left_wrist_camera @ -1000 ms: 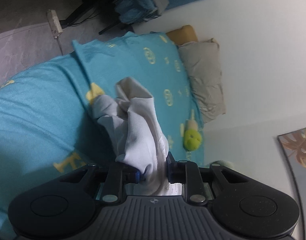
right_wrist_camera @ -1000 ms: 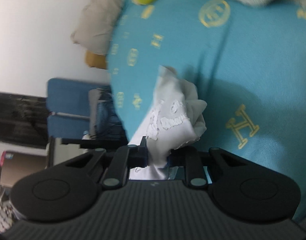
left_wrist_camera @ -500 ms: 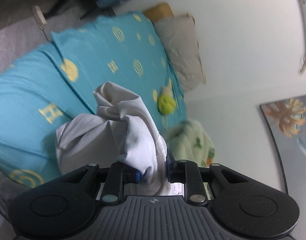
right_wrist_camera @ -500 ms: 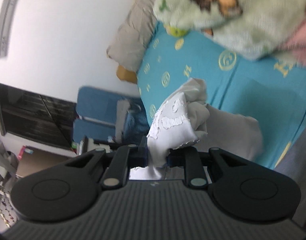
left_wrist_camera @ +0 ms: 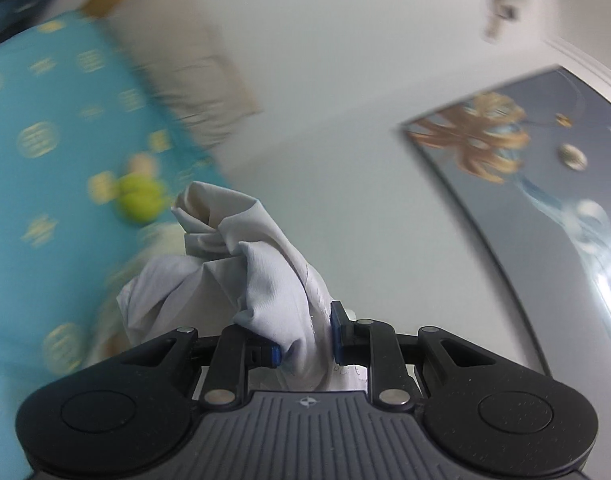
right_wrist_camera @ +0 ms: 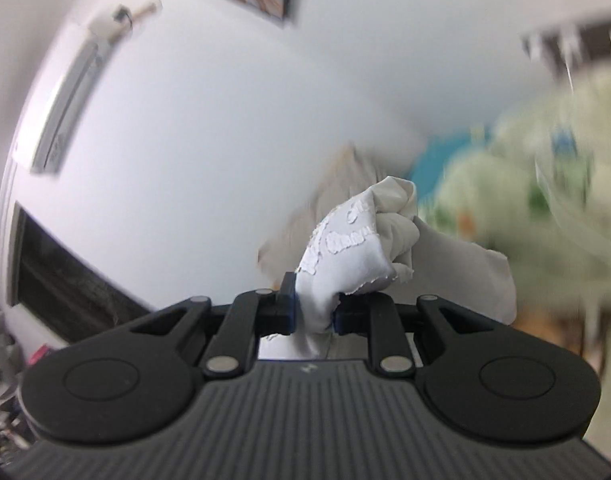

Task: Fold clothes
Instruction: 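Carry the folded shirt with both grippers onto the green blanket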

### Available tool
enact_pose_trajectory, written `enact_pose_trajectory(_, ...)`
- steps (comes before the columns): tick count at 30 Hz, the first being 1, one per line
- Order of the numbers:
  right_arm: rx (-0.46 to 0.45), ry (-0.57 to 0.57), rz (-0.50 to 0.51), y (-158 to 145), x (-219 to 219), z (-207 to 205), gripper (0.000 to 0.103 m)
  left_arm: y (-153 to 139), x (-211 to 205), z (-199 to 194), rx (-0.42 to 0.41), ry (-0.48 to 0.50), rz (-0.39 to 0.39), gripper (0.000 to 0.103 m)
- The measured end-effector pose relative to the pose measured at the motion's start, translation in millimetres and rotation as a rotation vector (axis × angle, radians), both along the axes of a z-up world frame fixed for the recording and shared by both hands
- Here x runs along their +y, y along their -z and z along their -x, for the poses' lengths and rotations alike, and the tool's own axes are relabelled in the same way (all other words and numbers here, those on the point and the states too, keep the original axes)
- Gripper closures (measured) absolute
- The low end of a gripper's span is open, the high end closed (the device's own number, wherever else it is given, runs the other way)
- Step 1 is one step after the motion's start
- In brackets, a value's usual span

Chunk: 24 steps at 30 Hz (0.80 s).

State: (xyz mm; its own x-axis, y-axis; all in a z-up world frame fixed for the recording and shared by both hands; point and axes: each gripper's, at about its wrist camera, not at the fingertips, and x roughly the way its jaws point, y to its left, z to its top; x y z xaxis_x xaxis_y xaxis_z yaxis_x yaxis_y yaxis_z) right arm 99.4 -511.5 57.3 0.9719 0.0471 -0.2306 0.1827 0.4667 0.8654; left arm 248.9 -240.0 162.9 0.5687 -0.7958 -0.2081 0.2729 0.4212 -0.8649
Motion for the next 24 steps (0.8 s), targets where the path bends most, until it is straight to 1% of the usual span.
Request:
enact_pose_trajectory(1, -0.011, 0.021, 0.019, -3.9, -11.2, -3.5, 0.083, -5.3, -20.4, -7.6, -0.026, 0.014, 0.016, 0.079)
enact_pose_trajectory(5, -0.054, 0.104, 0.095, -19.3, -56.1, -17.4, 0.083, -6.6, -86.1, -31.3, -0.089, 0.060, -0.002, 0.079)
enact_pose_trajectory(7, -0.075, 0.145, 0.133, -27.0, -78.5, -24.4, 0.083, 10.7, -117.1, -44.5, -0.099, 0.075, -0.031, 0.079)
enact_pose_trajectory(9, -0.088, 0.180, 0.162, -28.7, -99.1, -30.1, 0.083, 40.3, -132.7, -51.4, -0.083, 0.093, -0.061, 0.079)
enact_pose_trajectory(12, -0.016, 0.173, 0.109, 27.8, -110.8, -24.6, 0.083, 92.9, -130.5, -45.7, -0.013, 0.145, -0.096, 0.079)
enact_pose_trajectory(13, 0.004, 0.168, 0.088, 44.1, -110.1, -16.7, 0.083, 105.8, -128.6, -42.0, -0.010, 0.173, -0.125, 0.079)
enact_pose_trajectory(16, 0.022, 0.136, 0.077, 82.3, -99.6, 12.7, 0.083, 131.9, -118.1, -21.5, -0.030, 0.236, -0.179, 0.079)
enact_pose_trajectory(21, 0.045, 0.115, 0.064, 117.7, -72.5, 53.3, 0.083, 164.3, -95.7, 14.5, -0.064, 0.273, -0.256, 0.077)
enact_pose_trajectory(23, 0.098, 0.106, 0.057, 129.6, -67.0, 56.9, 0.083, 177.2, -90.5, 24.7, -0.067, 0.268, -0.294, 0.075)
enact_pose_trajectory(24, 0.124, 0.101, 0.053, 135.6, -64.3, 58.7, 0.083, 182.8, -88.9, 28.2, -0.060, 0.264, -0.311, 0.072)
